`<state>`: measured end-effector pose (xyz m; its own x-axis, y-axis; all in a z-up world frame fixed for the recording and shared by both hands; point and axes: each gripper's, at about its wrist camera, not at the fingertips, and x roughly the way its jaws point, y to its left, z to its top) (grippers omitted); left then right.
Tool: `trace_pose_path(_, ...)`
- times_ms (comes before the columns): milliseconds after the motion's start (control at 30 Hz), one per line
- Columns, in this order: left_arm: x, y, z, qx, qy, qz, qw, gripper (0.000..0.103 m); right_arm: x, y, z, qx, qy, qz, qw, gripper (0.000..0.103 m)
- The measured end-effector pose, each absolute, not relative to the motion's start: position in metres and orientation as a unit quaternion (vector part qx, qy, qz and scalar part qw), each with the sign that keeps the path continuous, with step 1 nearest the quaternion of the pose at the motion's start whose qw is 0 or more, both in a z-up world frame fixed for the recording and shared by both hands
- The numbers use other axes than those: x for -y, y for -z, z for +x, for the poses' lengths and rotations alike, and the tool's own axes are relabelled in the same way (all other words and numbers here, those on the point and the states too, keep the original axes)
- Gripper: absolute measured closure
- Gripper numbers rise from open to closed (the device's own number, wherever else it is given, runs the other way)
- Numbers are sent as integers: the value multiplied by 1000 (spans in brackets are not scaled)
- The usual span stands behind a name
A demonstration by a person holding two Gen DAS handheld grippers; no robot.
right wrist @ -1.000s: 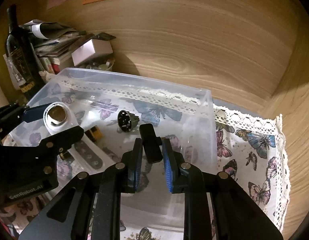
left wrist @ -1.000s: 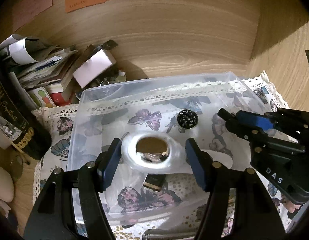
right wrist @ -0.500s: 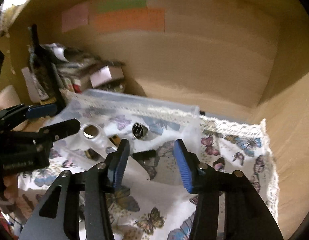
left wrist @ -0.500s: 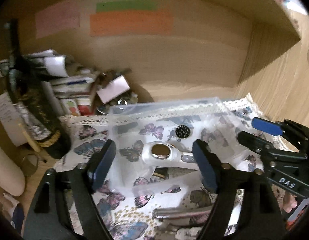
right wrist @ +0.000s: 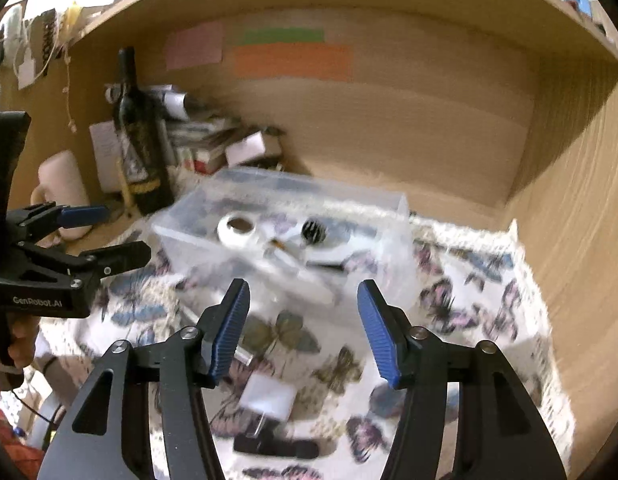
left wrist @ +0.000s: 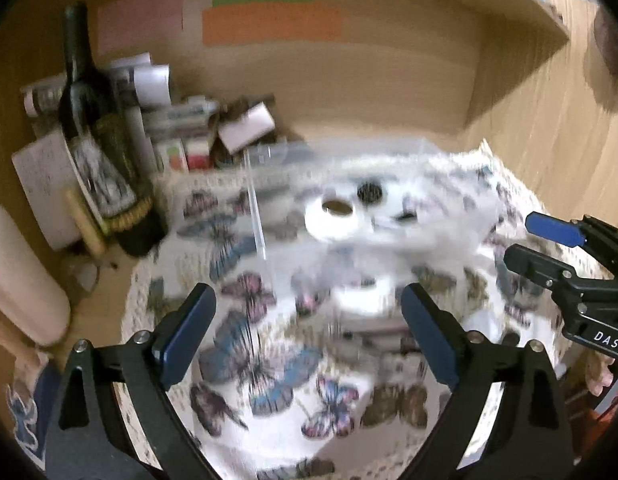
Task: Organize rigid objects
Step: 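Grasp the silver keys with the left gripper while the right gripper grasps the white plug adapter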
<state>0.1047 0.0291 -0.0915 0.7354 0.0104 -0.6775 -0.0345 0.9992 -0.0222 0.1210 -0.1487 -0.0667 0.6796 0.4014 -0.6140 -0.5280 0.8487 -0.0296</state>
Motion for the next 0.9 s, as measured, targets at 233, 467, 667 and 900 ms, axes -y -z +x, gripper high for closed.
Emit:
trace_pose_path(233, -19, 132, 100, -431, 24, -22, 902, 8, 153, 104, 112, -361, -261, -97, 890, 50)
trace_pose_path(467, 3, 159, 110, -479, 53, 0, 876, 8, 150, 127, 115, -399, -272, -97, 870, 50)
trace_pose_path(667, 15, 160, 121, -482, 62, 17, 874, 8, 148, 139, 121, -416, -282, -90, 860, 52)
trace_pose_path(900, 28, 162, 129, -469, 76, 38, 879, 19, 157, 140, 124, -414, -281, -68, 863, 66)
